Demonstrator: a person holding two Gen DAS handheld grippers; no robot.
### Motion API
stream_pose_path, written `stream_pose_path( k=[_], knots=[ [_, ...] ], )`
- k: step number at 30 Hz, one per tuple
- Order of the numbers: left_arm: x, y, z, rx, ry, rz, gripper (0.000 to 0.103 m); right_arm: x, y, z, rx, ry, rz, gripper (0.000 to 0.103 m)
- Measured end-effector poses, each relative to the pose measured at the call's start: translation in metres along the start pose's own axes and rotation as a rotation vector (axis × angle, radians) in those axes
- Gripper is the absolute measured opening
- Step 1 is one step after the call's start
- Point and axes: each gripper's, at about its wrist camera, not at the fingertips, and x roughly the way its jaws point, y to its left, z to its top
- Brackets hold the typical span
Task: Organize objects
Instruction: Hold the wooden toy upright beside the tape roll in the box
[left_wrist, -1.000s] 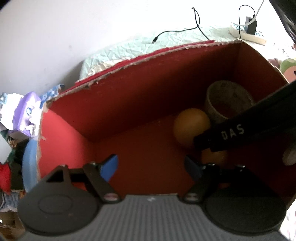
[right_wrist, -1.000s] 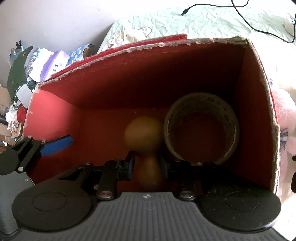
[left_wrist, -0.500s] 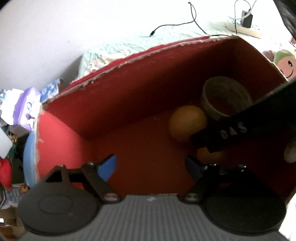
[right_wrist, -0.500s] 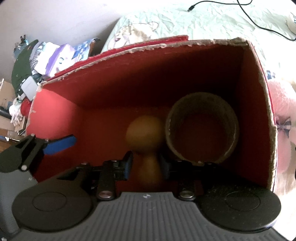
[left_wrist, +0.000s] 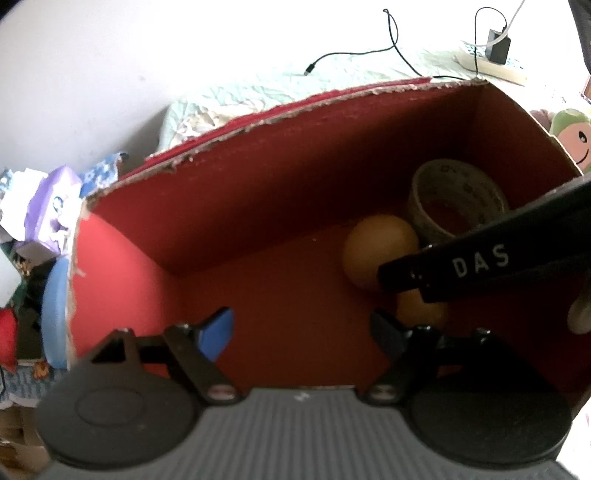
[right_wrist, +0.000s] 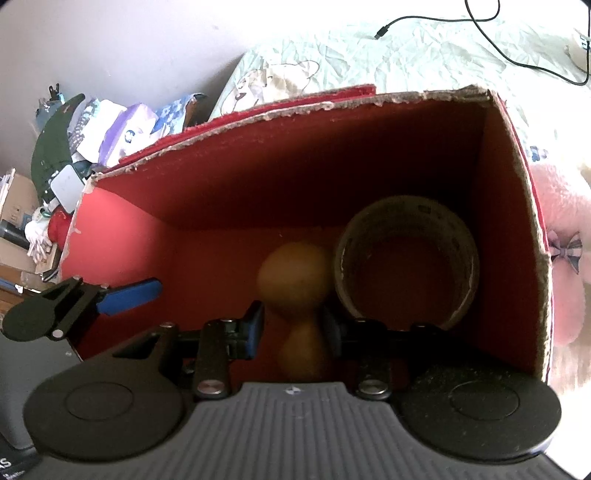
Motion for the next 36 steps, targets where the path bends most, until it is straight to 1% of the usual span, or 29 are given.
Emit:
stream_pose_path(
  k=[7,11,16,36],
  knots=[
    [0.0005,-0.0017,-0.0002,-0.007,0.007,0.007,0.083,-0.0001,0.0008,0.0001,-0.003,0.005,-0.008,0.038],
    [-0.0007,-0.0024,-0.002,-0.005,0.004,0.018,0.083,-0.0019,0.0004,-0.0001,-0.002,-0.013,0.015,0.039],
    [-0.0001,-0.0023,-0.0017,-0.002,0.006,0.018,0.083,-0.001,0.0005,0.0005,-0.004,-0.011,0.029,0.039],
    [0.0044,0.0017,0.0002,-0.001,0.028,-0.015,0.084,-0.0002,0.0031,0.0003,-0.003,-0.018,0.039,0.038]
  ],
)
